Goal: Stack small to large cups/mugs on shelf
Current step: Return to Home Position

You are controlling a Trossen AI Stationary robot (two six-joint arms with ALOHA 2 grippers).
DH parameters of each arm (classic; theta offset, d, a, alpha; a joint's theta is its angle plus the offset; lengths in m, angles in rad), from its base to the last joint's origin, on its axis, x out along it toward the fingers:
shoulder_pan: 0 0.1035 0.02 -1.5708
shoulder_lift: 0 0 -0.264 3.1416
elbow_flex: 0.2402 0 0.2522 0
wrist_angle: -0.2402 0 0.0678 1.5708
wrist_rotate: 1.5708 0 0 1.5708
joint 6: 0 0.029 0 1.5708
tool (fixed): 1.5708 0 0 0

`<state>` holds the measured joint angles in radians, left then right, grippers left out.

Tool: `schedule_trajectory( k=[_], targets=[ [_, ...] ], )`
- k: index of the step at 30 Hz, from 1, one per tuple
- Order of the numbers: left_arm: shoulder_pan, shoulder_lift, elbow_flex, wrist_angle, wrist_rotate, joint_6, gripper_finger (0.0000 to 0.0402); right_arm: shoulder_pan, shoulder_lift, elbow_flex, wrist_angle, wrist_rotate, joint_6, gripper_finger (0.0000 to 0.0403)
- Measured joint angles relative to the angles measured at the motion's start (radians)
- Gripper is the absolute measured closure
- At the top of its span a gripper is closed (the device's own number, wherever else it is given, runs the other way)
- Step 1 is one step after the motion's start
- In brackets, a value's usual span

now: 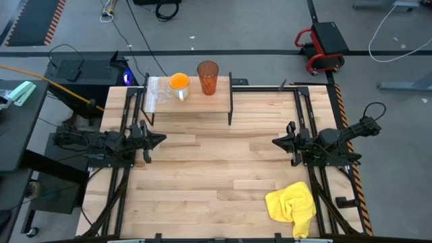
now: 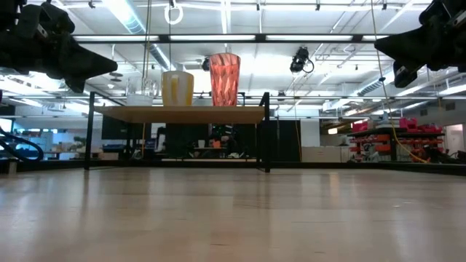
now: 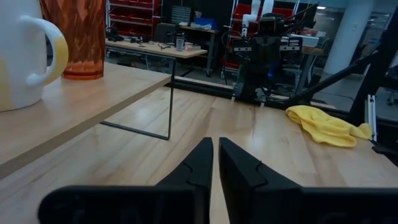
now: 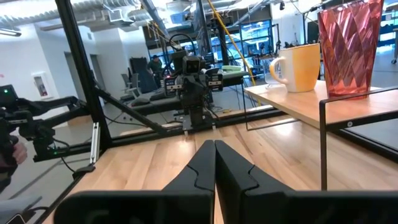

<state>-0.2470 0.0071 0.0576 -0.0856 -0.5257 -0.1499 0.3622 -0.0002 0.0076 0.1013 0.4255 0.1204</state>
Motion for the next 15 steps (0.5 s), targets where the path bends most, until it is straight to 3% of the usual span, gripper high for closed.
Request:
schedule_trajectory(
  k=[15],
  targets=[
    [0.0, 0.0, -0.001, 0.013, 0.002, 0.004, 0.0374, 0.0, 0.0, 0.0, 0.0, 0.0, 0.0, 0.0394]
  ],
)
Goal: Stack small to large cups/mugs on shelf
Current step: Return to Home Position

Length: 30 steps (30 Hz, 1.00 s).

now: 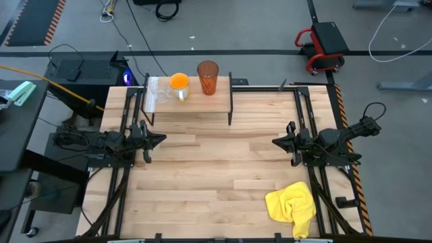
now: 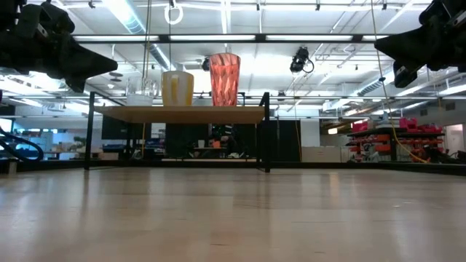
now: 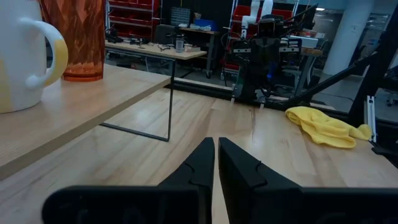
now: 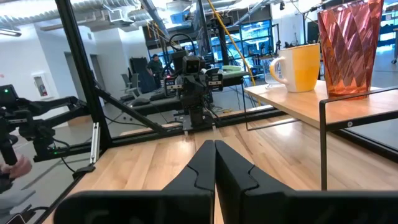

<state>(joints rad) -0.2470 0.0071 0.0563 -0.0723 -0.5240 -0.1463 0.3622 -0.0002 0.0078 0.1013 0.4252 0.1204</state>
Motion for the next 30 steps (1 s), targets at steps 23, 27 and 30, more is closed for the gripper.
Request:
schedule_trajectory(
  k=[23, 27, 30],
  targets=[
    [0.0, 0.0, 0.0, 0.002, -0.002, 0.001, 0.0372, 0.0, 0.0, 0.0, 0.0, 0.0, 0.0, 0.0394],
    [0.0, 0.0, 0.0, 0.002, -0.002, 0.0, 0.0367, 0.0, 0.0, 0.0, 0.0, 0.0, 0.0, 0.0394],
    [0.0, 0.0, 0.0, 0.002, -0.002, 0.001, 0.0363, 0.0, 0.0, 0.0, 0.0, 0.0, 0.0, 0.0394]
  ],
)
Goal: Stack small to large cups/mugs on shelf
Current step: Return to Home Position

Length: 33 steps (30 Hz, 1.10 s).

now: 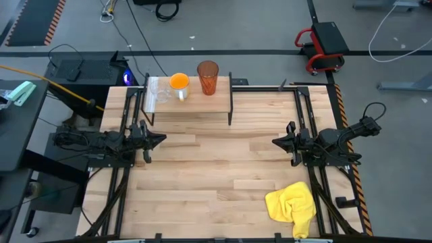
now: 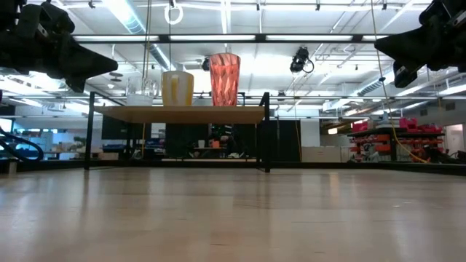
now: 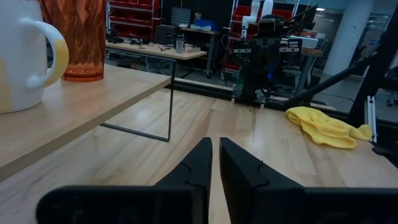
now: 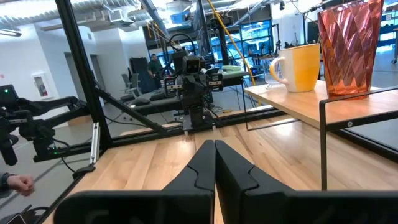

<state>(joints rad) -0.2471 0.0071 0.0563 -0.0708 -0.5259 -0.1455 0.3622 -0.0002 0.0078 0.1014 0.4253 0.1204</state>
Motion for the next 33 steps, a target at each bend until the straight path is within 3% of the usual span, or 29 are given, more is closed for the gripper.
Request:
schedule_trajectory(
  k=[33],
  targets=[
    [0.0, 0.0, 0.0, 0.0, 0.0, 0.0, 0.0369, 0.0, 0.0, 0.0, 0.0, 0.0, 0.0, 0.0394]
  ],
)
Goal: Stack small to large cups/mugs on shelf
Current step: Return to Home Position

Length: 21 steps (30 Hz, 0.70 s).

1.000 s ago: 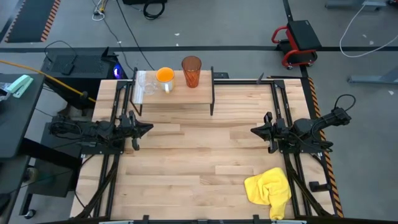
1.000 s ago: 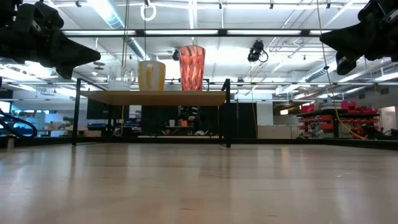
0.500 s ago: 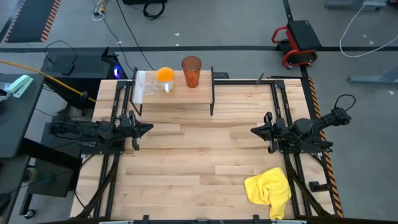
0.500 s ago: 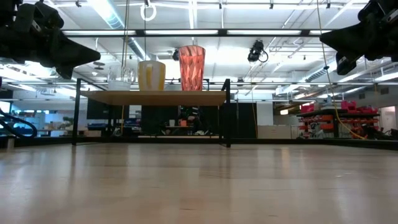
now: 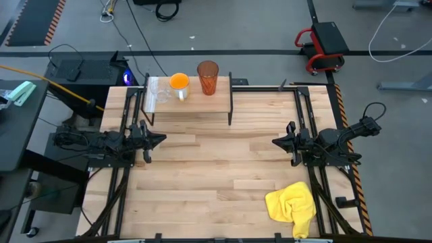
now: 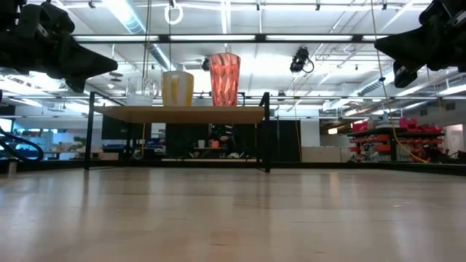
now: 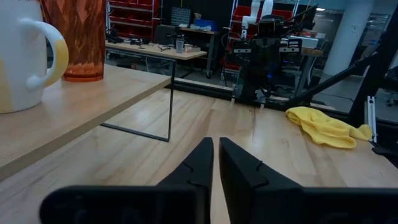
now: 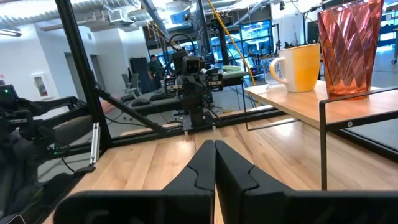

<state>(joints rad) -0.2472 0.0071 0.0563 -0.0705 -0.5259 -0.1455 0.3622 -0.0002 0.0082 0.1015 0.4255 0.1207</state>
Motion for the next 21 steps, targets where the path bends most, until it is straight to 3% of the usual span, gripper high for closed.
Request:
schedule_trajectory(
  k=[21],
  targets=[
    [0.0, 0.0, 0.0, 0.0, 0.0, 0.0, 0.0363, 0.0, 0.0, 0.0, 0.0, 0.0, 0.0, 0.0394]
  ],
)
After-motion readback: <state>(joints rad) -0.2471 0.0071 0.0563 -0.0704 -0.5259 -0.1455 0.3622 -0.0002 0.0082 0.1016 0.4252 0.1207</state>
